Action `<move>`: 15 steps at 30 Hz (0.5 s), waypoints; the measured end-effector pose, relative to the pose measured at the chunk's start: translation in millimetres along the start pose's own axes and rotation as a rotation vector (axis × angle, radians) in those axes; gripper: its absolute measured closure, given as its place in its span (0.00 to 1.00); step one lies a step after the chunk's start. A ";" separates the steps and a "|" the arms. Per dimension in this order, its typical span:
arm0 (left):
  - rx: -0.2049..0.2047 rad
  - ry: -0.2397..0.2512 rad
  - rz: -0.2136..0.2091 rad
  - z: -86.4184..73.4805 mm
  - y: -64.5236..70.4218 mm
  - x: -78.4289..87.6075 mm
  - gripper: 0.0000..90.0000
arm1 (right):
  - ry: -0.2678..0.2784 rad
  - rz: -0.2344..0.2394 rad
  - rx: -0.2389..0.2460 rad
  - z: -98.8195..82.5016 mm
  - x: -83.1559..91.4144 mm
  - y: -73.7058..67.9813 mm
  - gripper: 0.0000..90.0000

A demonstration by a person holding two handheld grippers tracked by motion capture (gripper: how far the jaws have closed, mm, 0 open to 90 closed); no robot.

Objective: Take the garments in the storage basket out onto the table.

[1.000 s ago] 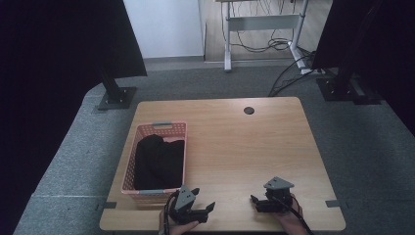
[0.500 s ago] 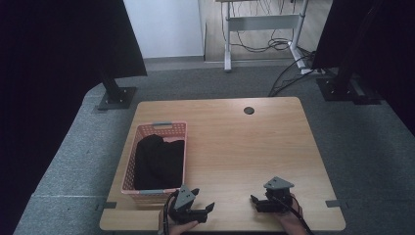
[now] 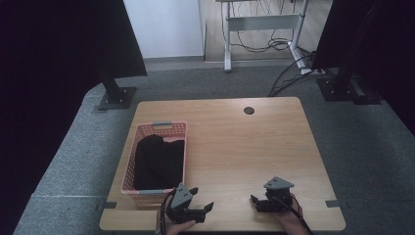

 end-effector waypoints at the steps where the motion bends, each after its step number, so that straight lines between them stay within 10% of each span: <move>1: 0.003 0.004 -0.005 1.1 0.4 1.2 0.25 | 0.000 0.000 0.000 0.0 0.0 0.0 0.12; 15: 0.039 0.079 -0.007 20.6 -9.8 25.4 0.25 | 0.001 0.000 0.000 0.0 0.0 -0.1 0.12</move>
Point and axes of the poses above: each handheld gripper's, and its own axes: x roughly backward along the jaws, z roughly out of its top, y roughly to its right, the point moved 8 cm from there along -x, roughly forward along the jaws, and after that the axes turned 9 degrees about z, right-handed, at the moved point
